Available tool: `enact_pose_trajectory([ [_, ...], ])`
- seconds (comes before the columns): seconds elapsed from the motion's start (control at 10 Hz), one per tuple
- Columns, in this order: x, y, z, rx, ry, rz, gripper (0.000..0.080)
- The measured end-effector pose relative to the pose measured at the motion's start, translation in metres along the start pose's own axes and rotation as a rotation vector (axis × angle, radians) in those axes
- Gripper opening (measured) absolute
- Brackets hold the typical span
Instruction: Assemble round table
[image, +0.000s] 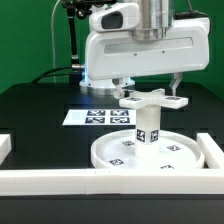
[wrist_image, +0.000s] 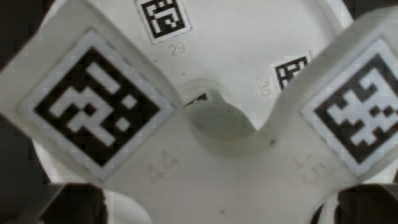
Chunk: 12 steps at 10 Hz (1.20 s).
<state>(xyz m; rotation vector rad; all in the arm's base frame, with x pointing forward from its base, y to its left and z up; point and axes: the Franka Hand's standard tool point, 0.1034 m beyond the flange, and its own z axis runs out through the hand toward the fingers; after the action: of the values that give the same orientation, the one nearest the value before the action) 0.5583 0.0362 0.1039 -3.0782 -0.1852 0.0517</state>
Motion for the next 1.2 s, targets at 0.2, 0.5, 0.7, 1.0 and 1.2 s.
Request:
enact_pose_trajectory([
  [0.2,0.0001,-0.0001,-0.0001,0.0,0.001,-0.021,0.0447],
  [0.5,0.0001,-0.0003,0.0,0.001,0.001,0.003,0.0447],
  [0.7,0.0002,-0.0008,0.0001,0.01,0.003,0.071,0.0447],
  [1.0,0.0006,-0.0013,0.0008,0.056,0.013,0.469,0.0448],
  [1.2,0.0011,-0.0015,0.0011,0.079,0.044,0.709,0.0448],
])
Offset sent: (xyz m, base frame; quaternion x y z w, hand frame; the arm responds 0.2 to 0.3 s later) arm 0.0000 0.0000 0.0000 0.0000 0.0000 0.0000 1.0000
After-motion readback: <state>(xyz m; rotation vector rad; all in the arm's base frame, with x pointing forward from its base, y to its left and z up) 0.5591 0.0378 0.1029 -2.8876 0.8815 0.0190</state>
